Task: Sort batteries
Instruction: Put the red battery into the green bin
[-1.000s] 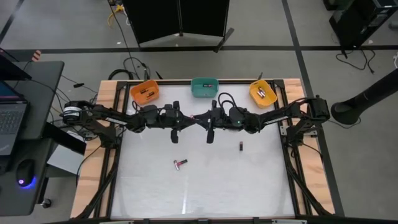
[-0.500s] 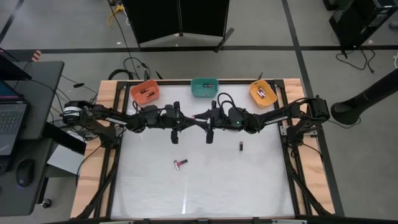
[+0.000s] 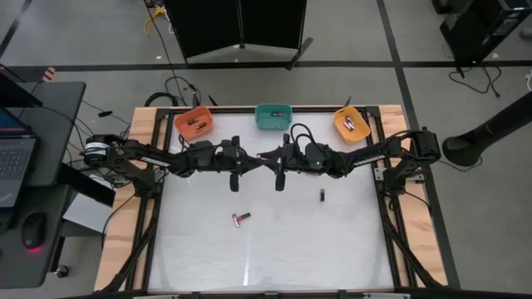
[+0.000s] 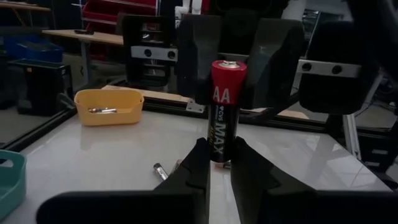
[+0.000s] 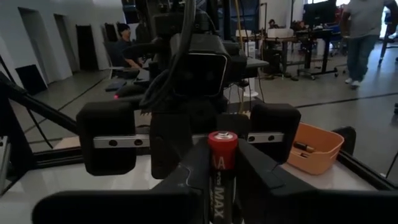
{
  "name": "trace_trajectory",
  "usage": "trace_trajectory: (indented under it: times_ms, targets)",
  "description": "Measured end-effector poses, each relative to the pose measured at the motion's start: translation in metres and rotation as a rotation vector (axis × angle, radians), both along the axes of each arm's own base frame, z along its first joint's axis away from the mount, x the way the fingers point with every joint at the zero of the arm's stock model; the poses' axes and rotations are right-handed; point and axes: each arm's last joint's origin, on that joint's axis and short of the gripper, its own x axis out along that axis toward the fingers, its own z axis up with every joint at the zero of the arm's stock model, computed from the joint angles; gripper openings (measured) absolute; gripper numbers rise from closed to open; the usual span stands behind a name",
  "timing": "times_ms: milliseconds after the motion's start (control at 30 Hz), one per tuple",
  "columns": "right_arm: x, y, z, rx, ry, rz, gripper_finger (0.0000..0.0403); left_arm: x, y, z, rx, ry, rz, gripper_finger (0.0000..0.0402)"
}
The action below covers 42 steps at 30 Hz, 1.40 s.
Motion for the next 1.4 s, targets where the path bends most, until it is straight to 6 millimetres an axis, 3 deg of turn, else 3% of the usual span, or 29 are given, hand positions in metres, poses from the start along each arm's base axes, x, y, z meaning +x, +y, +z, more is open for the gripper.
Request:
trace_trajectory:
  times_ms: [333,533,867,1100,1233,1400]
  targets:
    - [0.0,-0.005,-0.001,-0.02,0.012,-0.014,0.0059,0.0,0.0,0.0,0.004,0.002,0.01,0.0054]
    - [-0.001,-0.014,0.001,-0.024,0.034,-0.017,0.0059,0.0,0.001,-0.001,0.013,0.012,0.018,0.0077]
    - [0.015,-0.044,0.033,-0.12,0.315,-0.07,0.0059,-0.001,0.004,-0.01,0.029,0.1,0.121,0.0147]
    - [0.017,-0.062,0.053,-0.177,0.377,-0.11,0.0059,-0.003,0.004,-0.015,0.058,0.139,0.125,0.0163]
    - [0.012,-0.084,0.06,-0.207,0.412,-0.153,0.0059,-0.003,0.004,-0.015,0.079,0.144,0.12,0.0163]
    - [-0.005,-0.125,0.048,-0.152,0.518,-0.195,0.0059,-0.003,0.003,-0.015,0.093,0.145,0.111,0.0163]
